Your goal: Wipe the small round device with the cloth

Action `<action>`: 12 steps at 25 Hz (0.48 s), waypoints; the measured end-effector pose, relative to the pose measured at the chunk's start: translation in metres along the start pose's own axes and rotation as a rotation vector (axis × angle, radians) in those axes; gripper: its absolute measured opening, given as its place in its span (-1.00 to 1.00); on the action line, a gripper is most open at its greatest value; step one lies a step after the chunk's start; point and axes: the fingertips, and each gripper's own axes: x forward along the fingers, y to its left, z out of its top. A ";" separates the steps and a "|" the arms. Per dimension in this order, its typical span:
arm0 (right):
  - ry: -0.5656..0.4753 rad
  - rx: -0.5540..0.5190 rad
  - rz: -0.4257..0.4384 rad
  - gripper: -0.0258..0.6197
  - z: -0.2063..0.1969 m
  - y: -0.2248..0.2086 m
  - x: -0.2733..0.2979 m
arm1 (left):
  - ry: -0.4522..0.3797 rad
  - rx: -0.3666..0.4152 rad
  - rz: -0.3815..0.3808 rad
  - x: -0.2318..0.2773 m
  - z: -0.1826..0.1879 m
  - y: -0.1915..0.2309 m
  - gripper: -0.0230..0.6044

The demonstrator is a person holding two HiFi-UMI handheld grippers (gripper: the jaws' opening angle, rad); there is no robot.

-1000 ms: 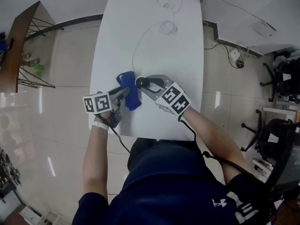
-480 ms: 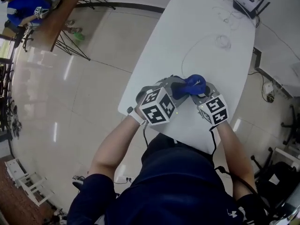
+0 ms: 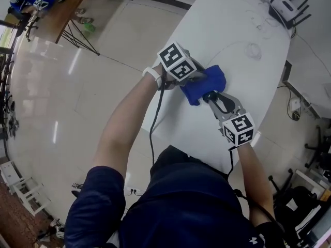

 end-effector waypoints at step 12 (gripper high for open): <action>-0.003 0.014 0.009 -0.48 -0.001 0.002 -0.001 | -0.119 -0.272 -0.153 0.024 -0.031 0.025 -0.69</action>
